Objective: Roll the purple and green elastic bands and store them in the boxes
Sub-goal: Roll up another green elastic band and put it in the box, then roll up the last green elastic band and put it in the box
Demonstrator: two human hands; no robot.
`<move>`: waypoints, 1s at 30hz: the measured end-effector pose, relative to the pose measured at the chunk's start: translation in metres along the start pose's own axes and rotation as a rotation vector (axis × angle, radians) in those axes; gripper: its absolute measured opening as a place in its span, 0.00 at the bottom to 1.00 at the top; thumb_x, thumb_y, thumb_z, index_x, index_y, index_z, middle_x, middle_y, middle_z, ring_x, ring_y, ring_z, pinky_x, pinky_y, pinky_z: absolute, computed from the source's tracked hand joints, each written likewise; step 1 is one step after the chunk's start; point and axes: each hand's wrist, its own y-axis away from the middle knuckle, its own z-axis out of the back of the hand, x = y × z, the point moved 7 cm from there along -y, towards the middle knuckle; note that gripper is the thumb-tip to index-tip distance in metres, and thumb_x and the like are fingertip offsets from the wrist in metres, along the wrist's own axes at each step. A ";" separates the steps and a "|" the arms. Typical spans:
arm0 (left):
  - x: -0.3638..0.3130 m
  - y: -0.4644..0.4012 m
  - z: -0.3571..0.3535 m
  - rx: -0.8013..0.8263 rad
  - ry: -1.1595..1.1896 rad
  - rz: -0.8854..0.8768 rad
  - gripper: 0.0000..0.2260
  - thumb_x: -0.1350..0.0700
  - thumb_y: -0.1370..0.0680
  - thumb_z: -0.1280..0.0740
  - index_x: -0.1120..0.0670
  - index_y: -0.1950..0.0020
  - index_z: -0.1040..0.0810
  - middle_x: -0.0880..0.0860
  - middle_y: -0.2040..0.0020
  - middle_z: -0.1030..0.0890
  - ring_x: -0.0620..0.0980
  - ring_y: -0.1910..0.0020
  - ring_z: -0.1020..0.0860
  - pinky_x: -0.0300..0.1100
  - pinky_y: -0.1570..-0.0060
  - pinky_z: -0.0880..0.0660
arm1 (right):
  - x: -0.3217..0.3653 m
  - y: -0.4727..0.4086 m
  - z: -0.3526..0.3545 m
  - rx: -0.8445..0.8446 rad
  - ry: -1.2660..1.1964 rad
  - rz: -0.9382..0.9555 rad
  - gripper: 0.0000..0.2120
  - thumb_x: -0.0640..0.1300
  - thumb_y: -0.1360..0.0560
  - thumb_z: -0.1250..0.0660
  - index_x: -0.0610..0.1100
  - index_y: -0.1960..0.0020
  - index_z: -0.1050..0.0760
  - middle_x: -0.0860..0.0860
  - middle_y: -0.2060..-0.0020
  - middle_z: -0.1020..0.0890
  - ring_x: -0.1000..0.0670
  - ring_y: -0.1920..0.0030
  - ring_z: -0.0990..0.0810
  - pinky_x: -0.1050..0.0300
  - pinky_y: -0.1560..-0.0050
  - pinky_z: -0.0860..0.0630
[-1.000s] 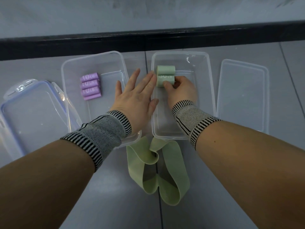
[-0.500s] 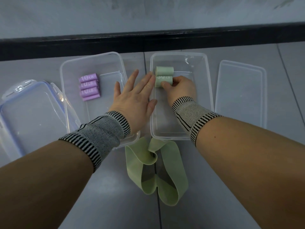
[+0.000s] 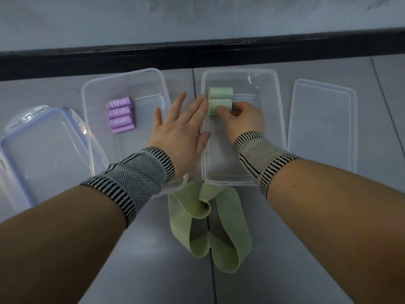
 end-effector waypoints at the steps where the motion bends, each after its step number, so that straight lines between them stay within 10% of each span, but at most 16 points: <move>1: 0.000 0.000 0.000 0.001 0.001 0.000 0.28 0.44 0.20 0.53 0.48 0.23 0.59 0.43 0.23 0.58 0.49 0.25 0.63 0.63 0.28 0.56 | 0.000 0.000 0.000 0.002 0.000 0.002 0.16 0.54 0.26 0.33 0.44 0.45 0.21 0.54 0.58 0.21 0.54 0.56 0.22 0.62 0.56 0.28; 9: 0.001 0.002 0.003 0.000 0.054 0.009 0.28 0.43 0.21 0.52 0.48 0.23 0.58 0.43 0.23 0.57 0.49 0.25 0.63 0.63 0.29 0.57 | 0.001 0.005 0.011 -0.001 -0.003 0.012 0.25 0.55 0.26 0.33 0.44 0.33 0.29 0.49 0.43 0.22 0.52 0.43 0.23 0.62 0.45 0.29; 18: -0.016 0.058 0.011 -0.011 0.118 -0.007 0.28 0.43 0.21 0.51 0.50 0.23 0.53 0.45 0.22 0.54 0.50 0.24 0.62 0.60 0.28 0.56 | 0.023 0.069 0.042 0.032 -0.035 0.142 0.19 0.54 0.26 0.32 0.49 0.37 0.26 0.55 0.49 0.23 0.62 0.59 0.25 0.68 0.54 0.27; 30: -0.021 0.193 -0.025 -0.097 0.178 0.000 0.23 0.55 0.24 0.39 0.54 0.28 0.34 0.52 0.26 0.35 0.58 0.25 0.44 0.59 0.32 0.38 | -0.021 0.193 0.044 0.169 0.143 0.223 0.10 0.43 0.26 0.33 0.48 0.45 0.23 0.52 0.53 0.21 0.52 0.57 0.23 0.58 0.49 0.25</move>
